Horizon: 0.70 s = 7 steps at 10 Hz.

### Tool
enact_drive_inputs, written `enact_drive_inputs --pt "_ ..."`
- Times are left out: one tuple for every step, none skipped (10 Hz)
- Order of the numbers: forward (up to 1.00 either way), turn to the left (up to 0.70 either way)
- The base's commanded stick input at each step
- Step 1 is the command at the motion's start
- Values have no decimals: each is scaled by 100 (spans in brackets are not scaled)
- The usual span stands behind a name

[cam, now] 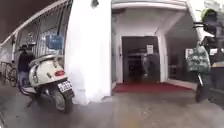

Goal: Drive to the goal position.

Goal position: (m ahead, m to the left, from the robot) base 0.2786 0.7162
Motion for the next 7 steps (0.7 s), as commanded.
enact_drive_inputs --pt "45 -27" --pt "45 -27" --pt "45 -27" --pt "45 -1" --pt "45 0" --pt "45 0" --pt "45 0"
